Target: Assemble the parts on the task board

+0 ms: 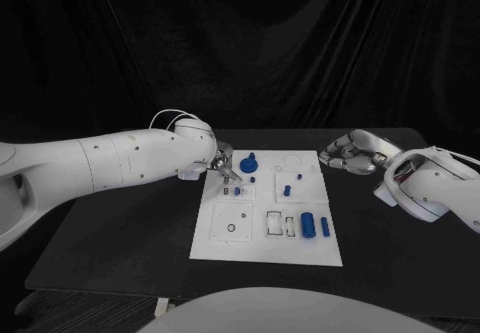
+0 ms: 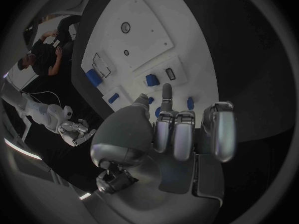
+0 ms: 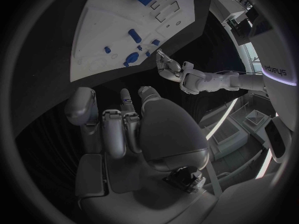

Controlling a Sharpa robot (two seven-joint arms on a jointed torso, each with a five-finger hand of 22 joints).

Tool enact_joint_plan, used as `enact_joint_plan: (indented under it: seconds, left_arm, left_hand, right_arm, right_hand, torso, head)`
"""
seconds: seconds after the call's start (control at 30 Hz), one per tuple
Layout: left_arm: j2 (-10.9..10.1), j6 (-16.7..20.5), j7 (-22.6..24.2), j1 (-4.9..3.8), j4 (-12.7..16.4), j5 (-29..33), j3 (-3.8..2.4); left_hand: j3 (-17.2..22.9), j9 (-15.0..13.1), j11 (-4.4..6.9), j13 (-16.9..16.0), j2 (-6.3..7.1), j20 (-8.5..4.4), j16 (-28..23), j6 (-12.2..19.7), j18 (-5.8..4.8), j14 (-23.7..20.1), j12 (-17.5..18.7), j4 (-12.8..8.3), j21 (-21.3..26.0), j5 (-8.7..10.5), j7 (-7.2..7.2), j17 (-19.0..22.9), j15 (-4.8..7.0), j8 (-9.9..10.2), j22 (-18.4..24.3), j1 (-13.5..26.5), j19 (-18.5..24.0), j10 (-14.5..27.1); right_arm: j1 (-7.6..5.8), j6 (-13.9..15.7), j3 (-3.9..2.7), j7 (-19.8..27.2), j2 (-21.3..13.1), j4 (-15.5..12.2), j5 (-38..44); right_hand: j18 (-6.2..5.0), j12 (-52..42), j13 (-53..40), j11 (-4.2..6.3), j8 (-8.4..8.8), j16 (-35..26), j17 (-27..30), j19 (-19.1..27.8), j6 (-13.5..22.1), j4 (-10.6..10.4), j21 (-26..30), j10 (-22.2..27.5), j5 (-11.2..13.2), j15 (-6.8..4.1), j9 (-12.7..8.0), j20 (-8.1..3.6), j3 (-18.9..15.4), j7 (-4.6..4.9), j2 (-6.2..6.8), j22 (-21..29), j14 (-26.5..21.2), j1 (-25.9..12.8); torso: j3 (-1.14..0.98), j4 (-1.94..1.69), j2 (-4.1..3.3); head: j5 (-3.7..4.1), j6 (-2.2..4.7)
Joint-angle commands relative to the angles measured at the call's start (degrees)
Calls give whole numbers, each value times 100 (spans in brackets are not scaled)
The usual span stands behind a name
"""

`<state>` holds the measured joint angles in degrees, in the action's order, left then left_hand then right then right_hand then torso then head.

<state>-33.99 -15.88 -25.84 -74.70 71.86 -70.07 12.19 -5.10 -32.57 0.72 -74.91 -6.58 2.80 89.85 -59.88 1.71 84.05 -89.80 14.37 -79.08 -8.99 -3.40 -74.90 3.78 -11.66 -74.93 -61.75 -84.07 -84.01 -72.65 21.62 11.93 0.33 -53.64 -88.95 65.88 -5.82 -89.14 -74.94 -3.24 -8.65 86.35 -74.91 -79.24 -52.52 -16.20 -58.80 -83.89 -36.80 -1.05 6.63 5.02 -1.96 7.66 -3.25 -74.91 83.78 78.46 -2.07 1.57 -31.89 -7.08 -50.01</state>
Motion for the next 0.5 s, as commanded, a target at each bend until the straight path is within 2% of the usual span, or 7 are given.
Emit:
enact_joint_plan:
  seconds: [0.03, 0.5]
  left_arm:
    - [13, 223, 110, 28, 36, 33, -4]
    - [60, 346, 103, 131, 45, 33, -3]
  left_hand:
    - [33, 11, -34, -1509, 18, 27, 15, 4, 86, 595, -20, -12, 34, -27, -43, -1510, -52, 36, -1164, -33, 3, -599]
    - [66, 41, -43, -1509, 12, 38, 15, -27, 84, 595, -20, -30, 26, -92, -48, -1510, -64, 79, -1167, -54, -2, -599]
  right_arm:
    - [19, -41, -4, -76, 4, 10, 26]
    - [96, -104, -4, -84, 24, 79, 26]
  right_hand:
    - [-21, -5, -1371, 31, -28, -8, -1054, -35, -43, 4, 11, -489, -28, -9, 8, -10, 35, -5, 35, -704, 474, 7]
    - [-24, -1, -1364, 31, -24, -17, -1043, -29, -38, 14, 29, -483, -43, -9, 6, -11, 53, -4, 38, -700, 470, 30]
  torso:
    - [1, -1, 3]
    - [-4, 9, 5]
  head:
    - [16, 1]
    - [0, 1]
